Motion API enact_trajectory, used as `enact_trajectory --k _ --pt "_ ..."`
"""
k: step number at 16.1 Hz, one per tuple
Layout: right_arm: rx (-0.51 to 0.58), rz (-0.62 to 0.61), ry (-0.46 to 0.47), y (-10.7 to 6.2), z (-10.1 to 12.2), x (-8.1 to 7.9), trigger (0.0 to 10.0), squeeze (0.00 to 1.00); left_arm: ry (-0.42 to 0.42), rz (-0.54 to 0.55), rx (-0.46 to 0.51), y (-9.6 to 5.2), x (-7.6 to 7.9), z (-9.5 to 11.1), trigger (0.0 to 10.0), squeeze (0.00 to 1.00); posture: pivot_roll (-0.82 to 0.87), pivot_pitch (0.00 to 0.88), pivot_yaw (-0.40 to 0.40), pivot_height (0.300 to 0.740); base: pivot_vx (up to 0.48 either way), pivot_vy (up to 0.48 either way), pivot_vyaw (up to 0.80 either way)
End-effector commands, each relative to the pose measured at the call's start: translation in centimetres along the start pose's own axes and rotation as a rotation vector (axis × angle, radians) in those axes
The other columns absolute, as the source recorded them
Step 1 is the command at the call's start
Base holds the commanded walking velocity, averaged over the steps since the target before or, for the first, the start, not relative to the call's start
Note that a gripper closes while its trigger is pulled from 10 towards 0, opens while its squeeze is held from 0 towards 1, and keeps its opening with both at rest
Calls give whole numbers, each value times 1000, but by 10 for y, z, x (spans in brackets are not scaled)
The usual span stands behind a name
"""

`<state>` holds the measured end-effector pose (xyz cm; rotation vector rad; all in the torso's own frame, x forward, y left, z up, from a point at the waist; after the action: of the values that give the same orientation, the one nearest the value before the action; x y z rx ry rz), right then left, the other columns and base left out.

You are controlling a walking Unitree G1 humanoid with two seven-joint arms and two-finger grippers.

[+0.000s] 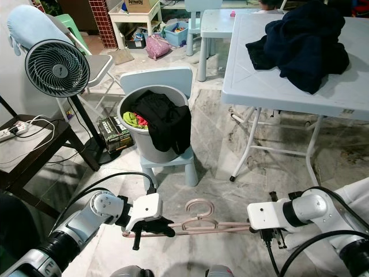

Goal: Hang hanger

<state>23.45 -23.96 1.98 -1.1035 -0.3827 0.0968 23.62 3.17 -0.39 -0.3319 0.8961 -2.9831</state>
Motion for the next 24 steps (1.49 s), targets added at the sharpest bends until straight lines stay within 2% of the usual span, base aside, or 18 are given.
enact_trajectory --k 1,3,4,6,7,8,12,13,17,18,19,20,21,22,23,24 --pt "26 -6 -18 1 7 3 0 0 25 30 2 -4 -8 4 10000 0 -149 8 86 740 0 0 0" --pt "18 -22 -16 0 5 6 0 0 34 64 0 -5 -13 3 10000 0 -148 7 86 740 0 0 0" --pt "8 -33 -15 -1 3 8 0 0 42 93 -4 -7 -18 2 10000 1000 -147 6 86 740 0 0 0" --pt "-16 -49 -12 -3 -2 11 0 0 57 135 -15 -10 -25 0 10000 1000 -147 6 86 740 0 0 0" --pt "-58 -79 -10 -6 -10 17 0 0 78 188 -7 -14 -35 3 10000 1000 -147 4 84 740 0 0 0" --pt "-110 -113 -12 -8 -20 22 0 0 96 253 11 -20 -46 8 10000 1000 -145 3 82 740 0 0 0" --pt "-177 -167 27 -7 -34 27 0 0 102 398 62 -42 -67 17 10000 1000 -138 4 78 740 0 0 0" --pt "-192 -182 41 -6 -39 27 0 0 105 440 69 -52 -70 14 10000 1000 -135 5 77 740 0 0 0" --pt "-213 -230 104 -2 -47 26 0 0 86 561 120 -72 -72 7 10000 1000 -127 10 79 740 0 0 0" --pt "-219 -269 178 -1 -53 22 0 0 57 677 193 -85 -76 8 10000 1000 -116 13 71 740 0 0 0" --pt "-223 -300 235 0 -57 17 0 0 18 749 253 -93 -77 9 10000 1000 -110 15 65 740 0 0 0" --pt "-199 -396 393 1 -63 10 0 0 -72 831 338 -100 -74 8 10000 1000 -96 16 50 740 0 0 0" --pt "-182 -430 454 1 -63 7 0 0 -95 855 362 -102 -73 8 10000 1000 -81 16 38 740 0 0 0" --pt "-151 -496 560 3 -63 1 0 0 -115 876 395 -102 -68 10 10000 1000 -73 15 33 740 0 0 0" --pt "-111 -588 726 9 -61 -13 0 0 -126 924 448 -105 -62 16 10000 1000 -71 19 34 740 0 0 0" --pt "-96 -667 813 13 -59 -15 0 0 -171 952 481 -107 -61 16 10000 1000 -76 25 40 740 0 0 0"
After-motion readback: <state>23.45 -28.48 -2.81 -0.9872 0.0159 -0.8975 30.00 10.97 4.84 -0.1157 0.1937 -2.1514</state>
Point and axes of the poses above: a point about 5 cm out from each wrist's last joint towards the gripper, its own y axis pointing out of the wrist towards the gripper, its own z axis along the axis of the wrist's last joint, x = y × z, the point moved 6 cm from there along y, pointing out of the wrist towards the gripper, and after that the axes turned 11 degrees about -y, right-handed, at the moved point
